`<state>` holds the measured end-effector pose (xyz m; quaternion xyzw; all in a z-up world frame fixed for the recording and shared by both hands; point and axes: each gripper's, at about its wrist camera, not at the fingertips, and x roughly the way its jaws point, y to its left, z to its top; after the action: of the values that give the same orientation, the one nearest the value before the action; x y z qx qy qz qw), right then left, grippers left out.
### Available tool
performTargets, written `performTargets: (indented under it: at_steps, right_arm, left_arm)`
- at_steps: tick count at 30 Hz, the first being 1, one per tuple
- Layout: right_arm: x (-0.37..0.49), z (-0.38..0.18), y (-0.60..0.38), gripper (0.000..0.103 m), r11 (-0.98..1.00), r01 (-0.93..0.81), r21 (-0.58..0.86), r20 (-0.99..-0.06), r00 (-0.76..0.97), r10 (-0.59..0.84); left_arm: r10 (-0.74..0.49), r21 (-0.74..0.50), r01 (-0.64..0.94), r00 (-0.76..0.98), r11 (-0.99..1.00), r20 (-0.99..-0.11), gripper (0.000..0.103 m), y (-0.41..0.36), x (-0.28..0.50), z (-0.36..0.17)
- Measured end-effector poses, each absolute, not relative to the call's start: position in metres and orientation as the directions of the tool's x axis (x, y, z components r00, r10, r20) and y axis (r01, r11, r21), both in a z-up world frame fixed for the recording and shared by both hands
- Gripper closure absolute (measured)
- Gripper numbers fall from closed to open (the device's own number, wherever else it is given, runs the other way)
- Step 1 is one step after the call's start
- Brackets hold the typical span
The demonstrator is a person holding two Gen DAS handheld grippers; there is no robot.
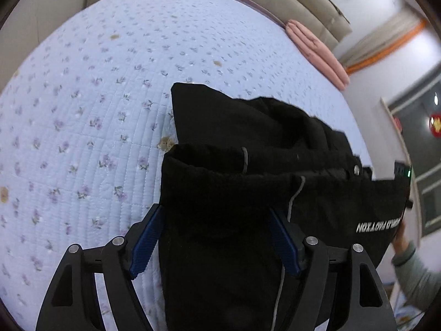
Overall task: Fold large clothes
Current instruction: 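Flip the hanging jacket over with both grippers and lay it back side up, then open both grippers to release the jacket hem onto the quilt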
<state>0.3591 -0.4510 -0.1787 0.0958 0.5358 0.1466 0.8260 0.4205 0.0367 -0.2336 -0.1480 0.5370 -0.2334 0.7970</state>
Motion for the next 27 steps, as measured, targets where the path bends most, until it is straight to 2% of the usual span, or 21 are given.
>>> performTargets:
  at_steps: [1,2,3,5,7,11,13,16,19,23,27]
  right_arm:
    - [0.356,-0.175,-0.447,0.078,0.945,-0.146,0.294,-0.863,0.385,0.328]
    - [0.349,-0.167,-0.442,0.091,0.959,-0.148,0.243,-0.87,0.403,0.283]
    - [0.345,-0.161,-0.439,0.093,0.968,-0.146,0.204,-0.874,0.418,0.248]
    - [0.335,-0.144,-0.436,0.095,0.981,-0.131,0.142,-0.876,0.445,0.186]
    - [0.325,-0.116,-0.436,0.096,0.991,-0.099,0.084,-0.868,0.481,0.122]
    - [0.326,-0.054,-0.442,0.096,0.999,-0.054,0.01,-0.826,0.562,0.039]
    - [0.343,-0.028,-0.437,0.096,0.997,-0.043,-0.067,-0.794,0.608,-0.028]
    - [0.38,-0.016,-0.434,0.096,0.991,-0.015,-0.136,-0.763,0.639,-0.095]
    - [0.44,-0.048,-0.443,0.096,0.989,0.042,-0.145,-0.798,0.585,-0.142]
    - [0.499,-0.142,-0.458,0.094,0.988,0.118,-0.1,-0.906,0.399,-0.139]
    - [0.513,-0.225,-0.462,0.091,0.986,0.161,-0.045,-0.965,0.249,-0.084]
  left_arm:
    - [-0.532,-0.492,0.204,0.325,0.846,-0.782,0.033,0.036,0.42,-0.233]
    - [-0.526,-0.483,0.208,0.324,0.85,-0.786,0.069,0.033,0.419,-0.231]
    - [-0.516,-0.469,0.216,0.319,0.857,-0.795,0.085,0.029,0.416,-0.228]
    - [-0.463,-0.41,0.217,0.371,0.886,-0.805,0.093,0.026,0.406,-0.214]
    - [-0.434,-0.387,0.197,0.43,0.901,-0.791,0.094,0.032,0.394,-0.188]
    - [-0.446,-0.421,0.172,0.514,0.891,-0.733,0.095,0.051,0.391,-0.128]
    - [-0.44,-0.4,0.2,0.551,0.895,-0.709,0.095,0.046,0.404,-0.097]
    - [-0.415,-0.358,0.219,0.593,0.908,-0.69,0.095,0.035,0.446,-0.068]
    - [-0.392,-0.355,0.182,0.573,0.917,-0.719,0.095,0.019,0.502,-0.084]
    - [-0.29,-0.272,0.108,0.466,0.956,-0.836,0.095,-0.007,0.561,-0.159]
    - [-0.254,-0.246,0.066,0.316,0.967,-0.914,0.093,-0.019,0.583,-0.238]
